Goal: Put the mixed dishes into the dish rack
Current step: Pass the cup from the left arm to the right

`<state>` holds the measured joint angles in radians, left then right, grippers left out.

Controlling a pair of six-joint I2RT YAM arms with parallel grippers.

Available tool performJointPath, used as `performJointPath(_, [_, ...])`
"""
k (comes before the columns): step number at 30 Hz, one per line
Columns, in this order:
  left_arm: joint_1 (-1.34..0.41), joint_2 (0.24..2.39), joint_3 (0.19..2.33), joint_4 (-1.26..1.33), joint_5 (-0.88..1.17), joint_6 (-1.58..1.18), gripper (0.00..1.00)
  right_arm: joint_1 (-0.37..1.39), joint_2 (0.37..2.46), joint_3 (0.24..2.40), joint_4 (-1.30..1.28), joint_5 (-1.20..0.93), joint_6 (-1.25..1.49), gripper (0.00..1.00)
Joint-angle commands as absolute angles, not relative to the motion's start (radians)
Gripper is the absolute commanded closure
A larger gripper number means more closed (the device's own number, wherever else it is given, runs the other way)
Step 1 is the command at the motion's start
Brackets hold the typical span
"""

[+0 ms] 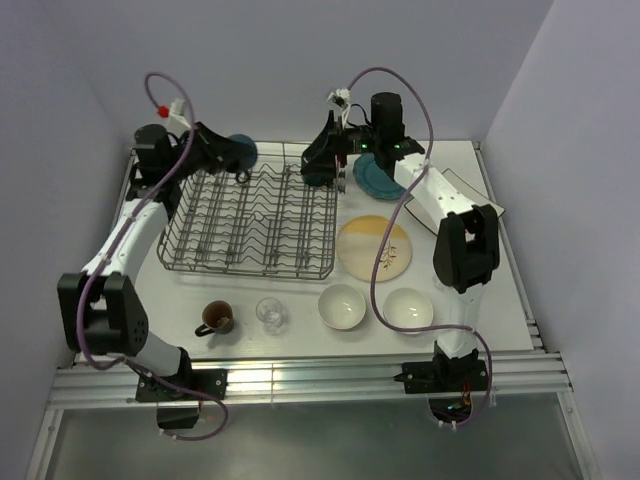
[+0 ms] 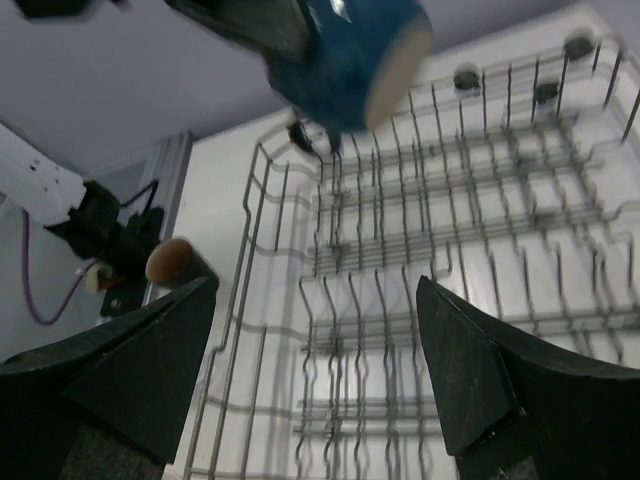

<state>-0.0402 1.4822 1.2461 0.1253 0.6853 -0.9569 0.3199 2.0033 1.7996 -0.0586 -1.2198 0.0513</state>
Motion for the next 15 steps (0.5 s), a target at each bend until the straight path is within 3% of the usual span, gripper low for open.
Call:
performJointPath(1, [-0.106,1.544,1.278,0.536,0.925,-1.099,1.0,0.325,1.882,1.703,0.398,-1.293,0.246,0.11])
performJointPath(4, [-0.135,1.636,1.241,0.95,0.977,-1.339,1.0,0.327,1.867,1.571,0.822,-1.275,0.555,0.11])
performJointPath(6, [-0.141,1.684,1.239,1.251,0.985,-1.528,1.0,0.322,1.876,1.526,0.943,-1.252,0.704,0.11])
performJointPath(9, [-0.147,1.764,1.267,1.495,0.992,-1.707,1.0,0.313,1.859,1.5,0.973,-1.216,0.713,0.1])
performJointPath(15, [-0.179,1.842,1.328,1.598,1.04,-1.804,1.0,0.29,1.851,1.545,0.882,-1.142,0.759,0.1])
